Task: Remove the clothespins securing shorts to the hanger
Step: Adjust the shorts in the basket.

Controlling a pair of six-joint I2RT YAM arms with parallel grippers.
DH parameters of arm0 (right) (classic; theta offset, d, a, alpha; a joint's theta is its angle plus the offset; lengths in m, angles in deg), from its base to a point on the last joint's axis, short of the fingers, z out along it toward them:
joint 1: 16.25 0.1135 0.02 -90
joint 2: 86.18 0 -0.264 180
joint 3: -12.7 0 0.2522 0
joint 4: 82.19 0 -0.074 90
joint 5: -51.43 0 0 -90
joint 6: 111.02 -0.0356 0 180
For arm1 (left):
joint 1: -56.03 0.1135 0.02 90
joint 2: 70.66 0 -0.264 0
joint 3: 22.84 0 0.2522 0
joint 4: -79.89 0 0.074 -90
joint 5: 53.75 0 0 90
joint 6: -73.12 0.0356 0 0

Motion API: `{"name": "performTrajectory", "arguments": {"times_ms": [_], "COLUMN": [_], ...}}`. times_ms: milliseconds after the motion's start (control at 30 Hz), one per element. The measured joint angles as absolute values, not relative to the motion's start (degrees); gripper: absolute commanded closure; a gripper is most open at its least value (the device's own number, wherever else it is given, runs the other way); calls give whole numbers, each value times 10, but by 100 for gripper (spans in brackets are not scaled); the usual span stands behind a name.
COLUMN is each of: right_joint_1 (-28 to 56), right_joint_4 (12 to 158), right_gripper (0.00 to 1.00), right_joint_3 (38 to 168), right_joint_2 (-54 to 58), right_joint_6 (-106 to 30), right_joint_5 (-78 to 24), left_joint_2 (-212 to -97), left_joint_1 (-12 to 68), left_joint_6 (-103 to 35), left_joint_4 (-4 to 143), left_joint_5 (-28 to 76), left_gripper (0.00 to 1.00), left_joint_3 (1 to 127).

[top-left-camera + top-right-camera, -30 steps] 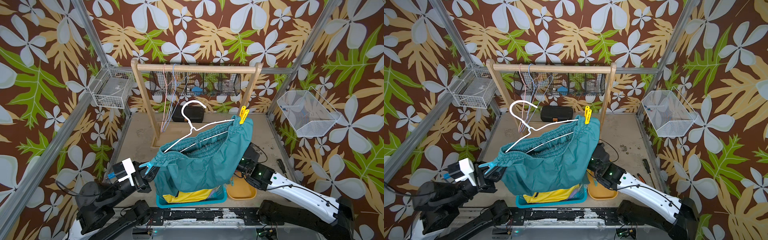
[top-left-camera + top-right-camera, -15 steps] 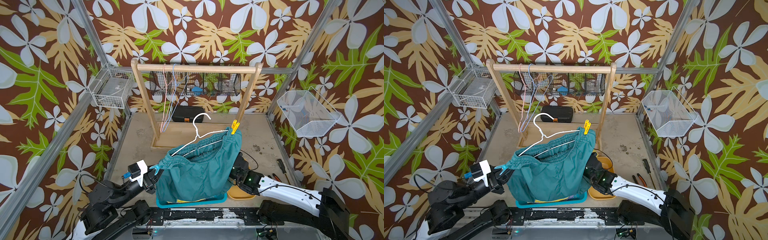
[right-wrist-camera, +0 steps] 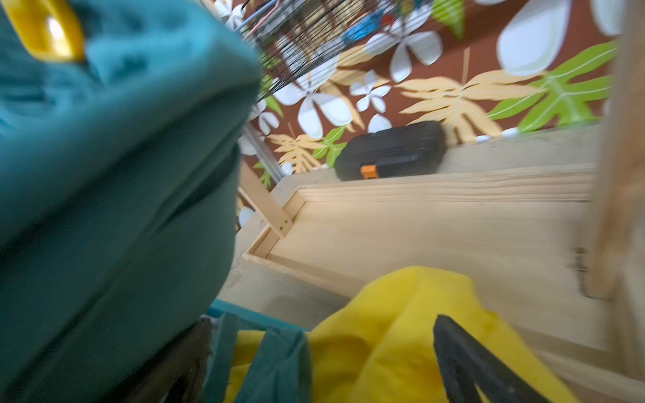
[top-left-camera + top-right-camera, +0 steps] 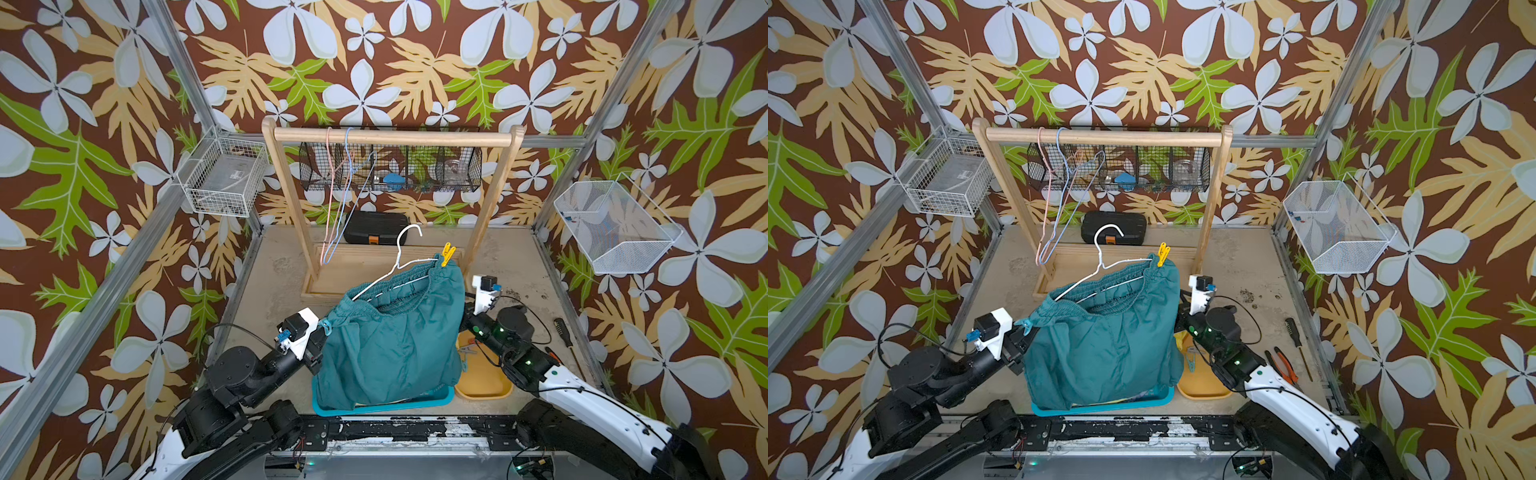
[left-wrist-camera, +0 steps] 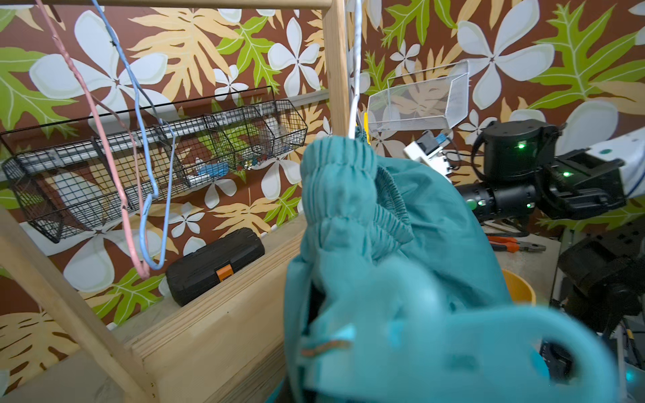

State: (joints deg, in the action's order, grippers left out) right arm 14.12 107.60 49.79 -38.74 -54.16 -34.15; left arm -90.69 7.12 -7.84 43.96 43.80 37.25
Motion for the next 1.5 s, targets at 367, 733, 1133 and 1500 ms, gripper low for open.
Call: {"name": "performTrajectory", "arguments": {"times_ms": [367,733,1133,1500], "right_joint_1": [-25,-28,94,231], "right_joint_4": [953,923,1160,1260], "right_gripper": [0,0,0,0], "right_joint_3": [479,499,430,386], "right_joint_2": [-574,-617,-520,-401], "right_joint_6": [-570,-567,-619,-582], "right_joint_5": [-224,-201,-14,-75], "left_joint_2": [-996,-1066,-1059,-1089], "left_joint_1": [71,76,108,254], "left_joint_6": [-86,-106,-123,-214], "left_joint_4": [437,428,482,611], "left_joint_5": [452,435,325,115], "left_gripper": [100,100,100,100], "left_joint_3": [400,413,400,331]}}
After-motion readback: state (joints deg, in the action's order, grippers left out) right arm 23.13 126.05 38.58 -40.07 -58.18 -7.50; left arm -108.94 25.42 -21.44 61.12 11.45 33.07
